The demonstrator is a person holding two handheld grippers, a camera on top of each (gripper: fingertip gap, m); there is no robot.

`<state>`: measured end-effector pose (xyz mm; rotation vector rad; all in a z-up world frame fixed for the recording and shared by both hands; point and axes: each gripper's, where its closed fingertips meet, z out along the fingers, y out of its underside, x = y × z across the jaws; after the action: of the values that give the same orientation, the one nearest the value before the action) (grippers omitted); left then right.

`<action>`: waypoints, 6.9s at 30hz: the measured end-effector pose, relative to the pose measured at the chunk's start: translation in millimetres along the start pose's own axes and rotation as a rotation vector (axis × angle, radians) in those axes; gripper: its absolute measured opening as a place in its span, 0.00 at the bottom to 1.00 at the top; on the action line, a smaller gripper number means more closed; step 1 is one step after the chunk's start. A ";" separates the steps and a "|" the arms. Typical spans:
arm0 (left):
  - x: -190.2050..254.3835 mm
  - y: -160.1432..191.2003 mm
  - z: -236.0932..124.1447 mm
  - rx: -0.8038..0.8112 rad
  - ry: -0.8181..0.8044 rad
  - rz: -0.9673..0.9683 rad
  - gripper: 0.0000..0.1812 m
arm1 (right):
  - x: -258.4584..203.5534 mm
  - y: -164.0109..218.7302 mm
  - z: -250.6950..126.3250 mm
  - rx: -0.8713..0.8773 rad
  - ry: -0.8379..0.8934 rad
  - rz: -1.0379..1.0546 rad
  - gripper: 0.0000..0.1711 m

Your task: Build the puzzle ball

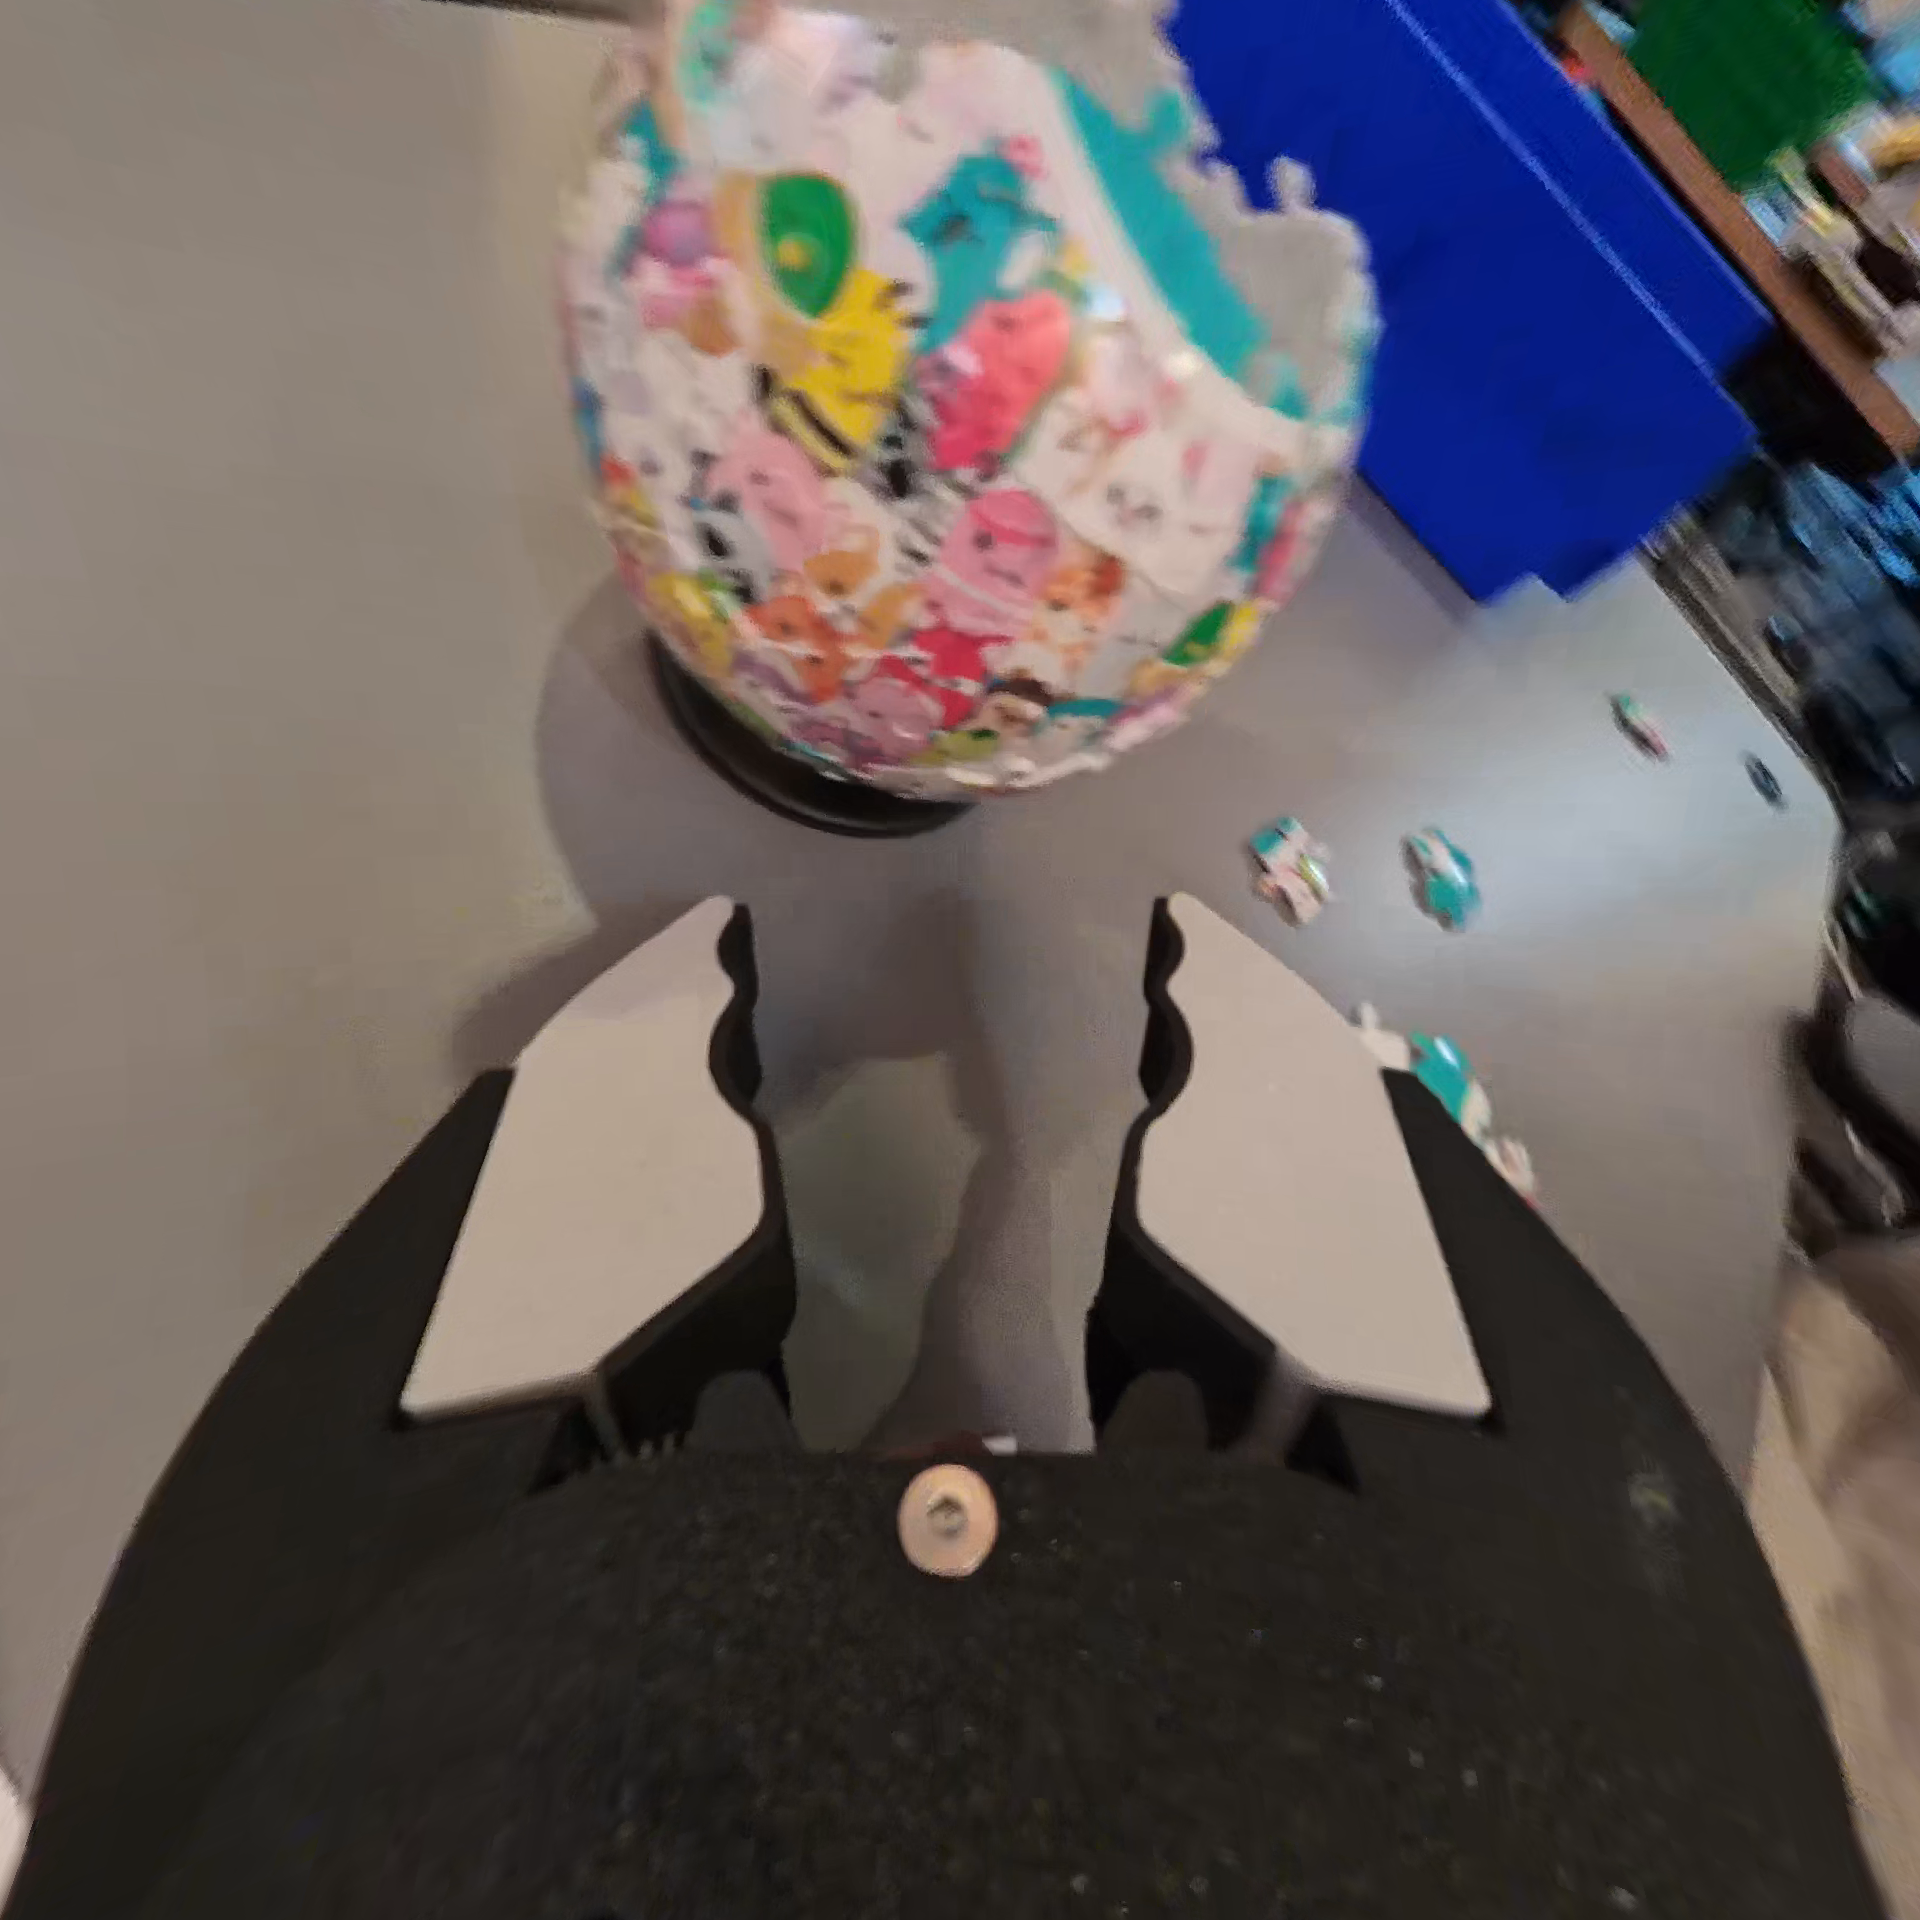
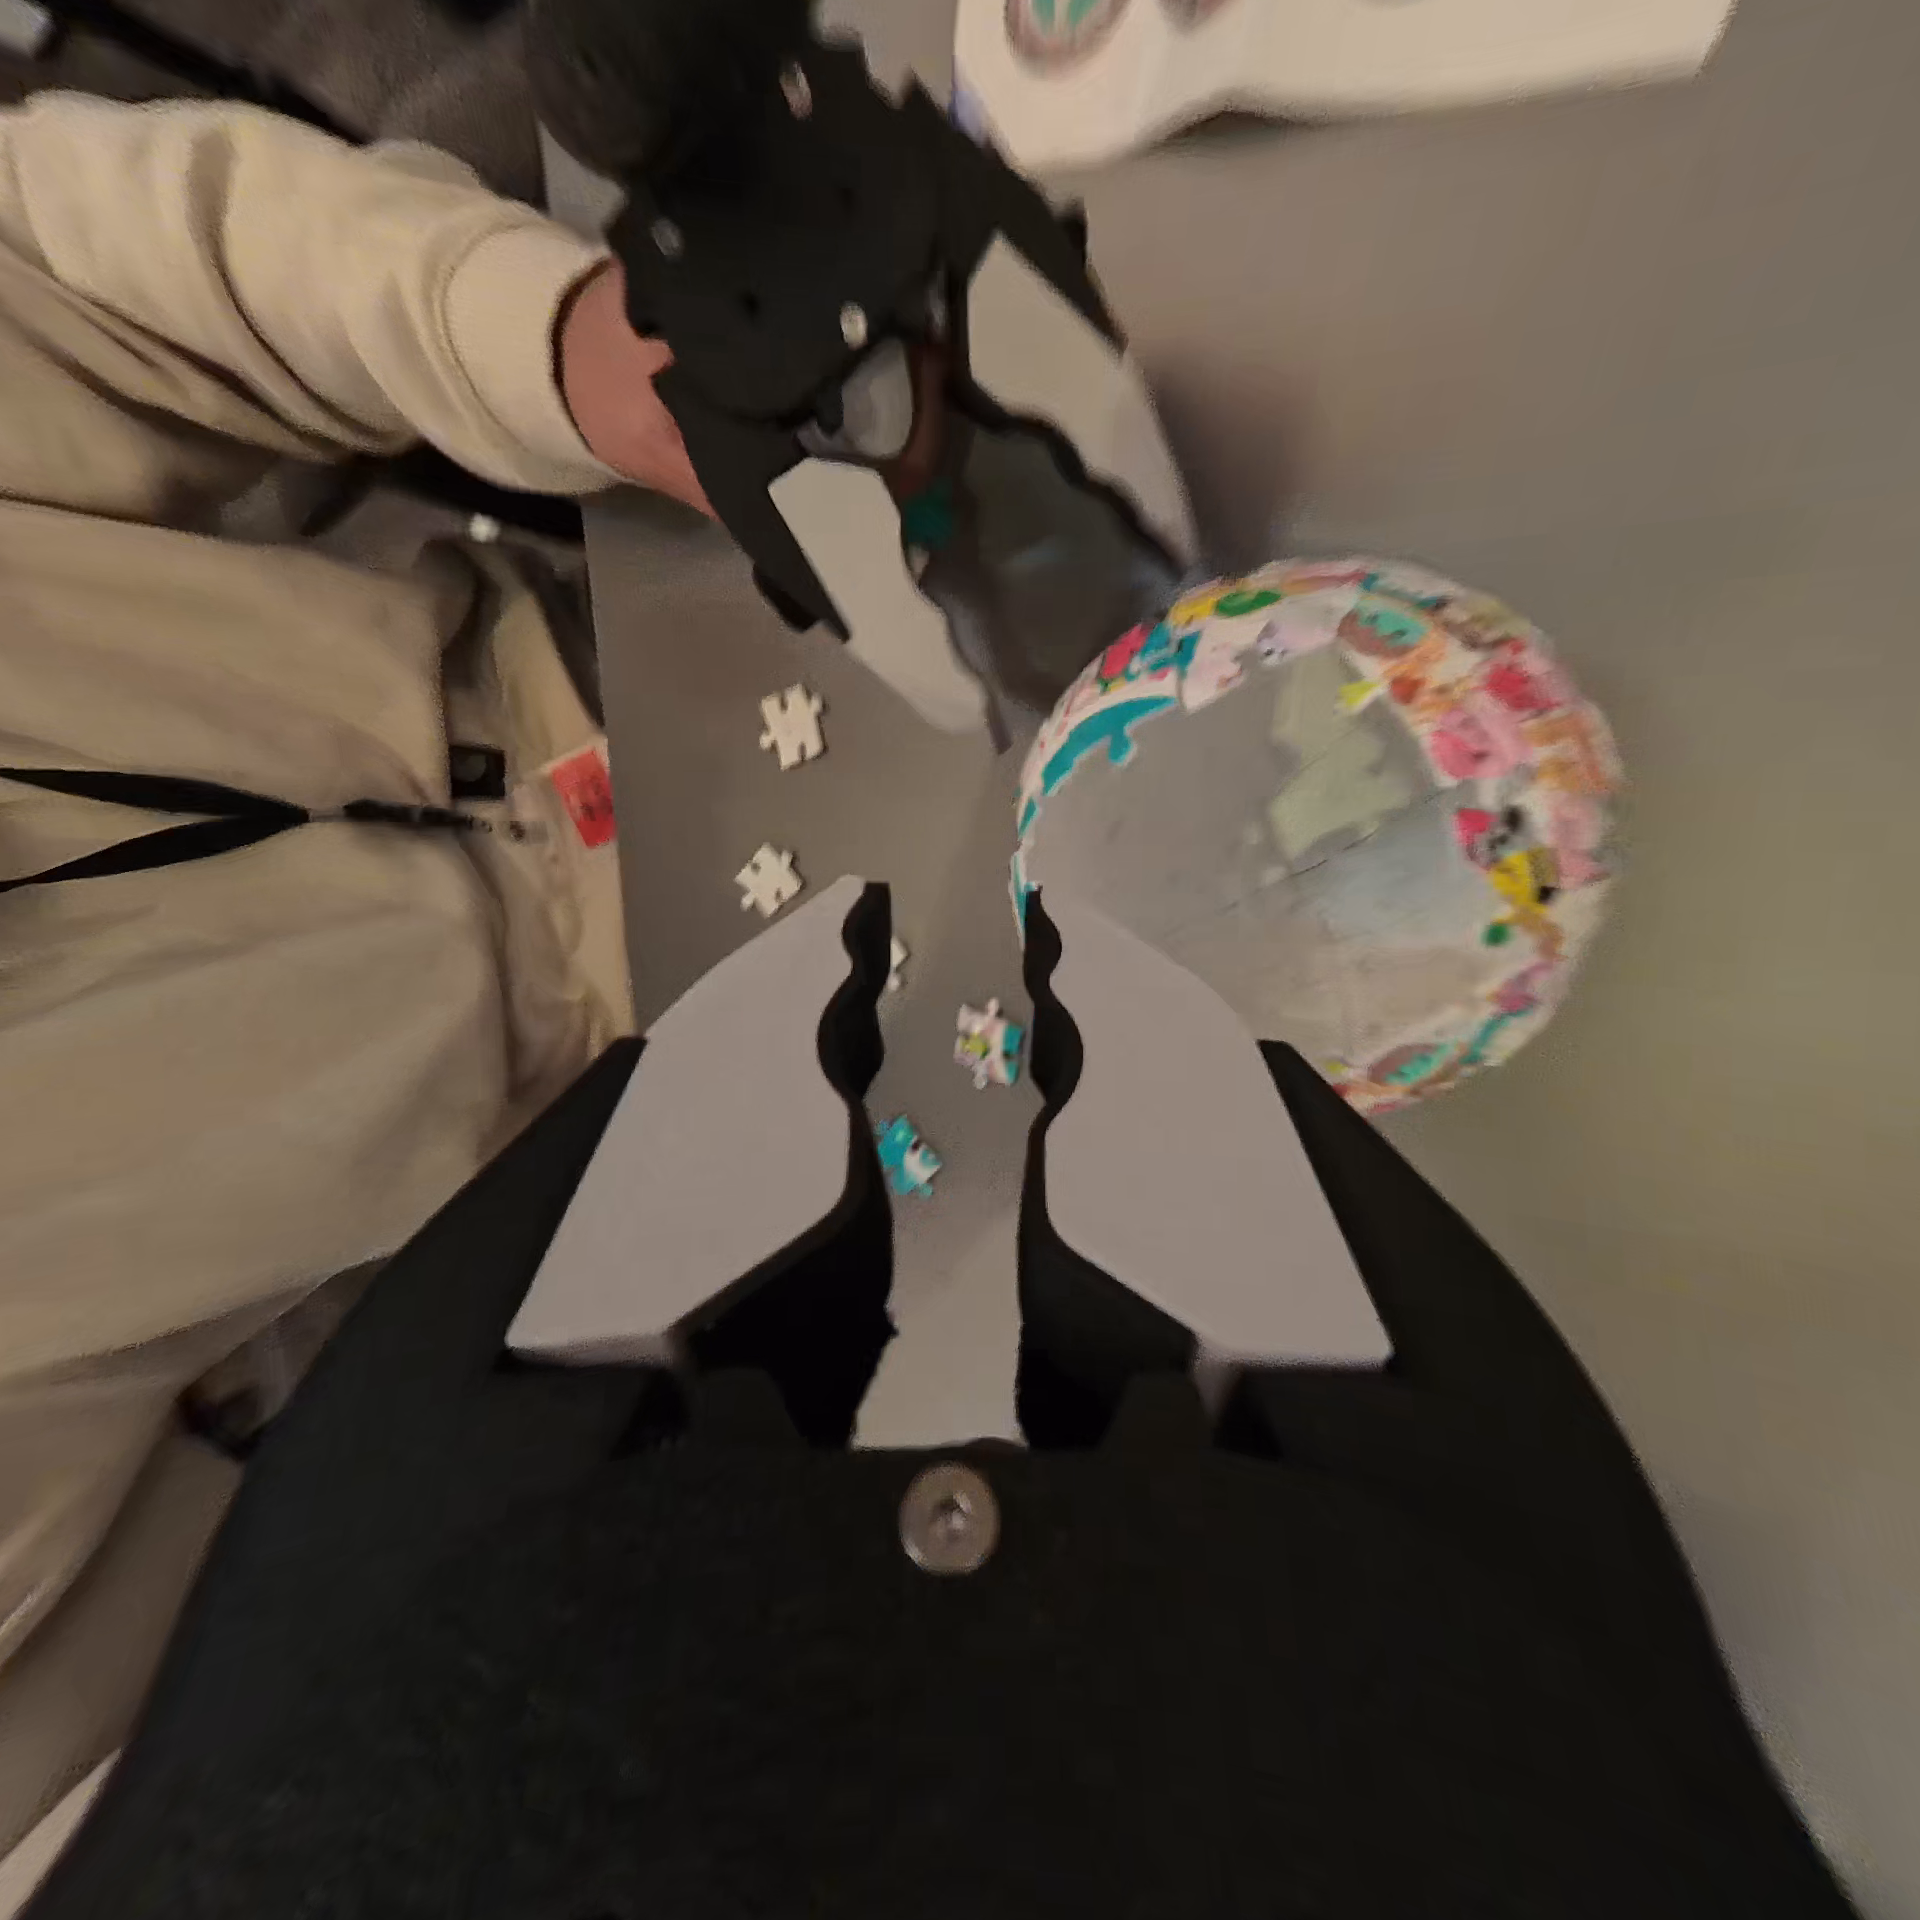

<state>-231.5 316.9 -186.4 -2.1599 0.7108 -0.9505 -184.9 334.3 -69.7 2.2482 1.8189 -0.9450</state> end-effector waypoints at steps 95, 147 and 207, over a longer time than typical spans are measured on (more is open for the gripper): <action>-20.6 -76.1 -17.0 0.034 -0.067 0.337 0.46 | 7.4 -6.9 42.5 -0.044 0.104 -0.096 0.19; -8.9 -70.6 22.5 -0.026 0.503 0.034 0.63 | 80.9 33.2 -17.2 1.194 -0.034 0.275 0.72; -1.4 -27.4 -53.7 0.143 0.273 0.359 0.40 | 22.5 47.4 61.9 0.894 0.890 0.144 0.23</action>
<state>-268.6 316.4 -138.9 -1.7191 1.0855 -1.0721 -164.3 312.6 -145.1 3.7727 1.5503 -0.9096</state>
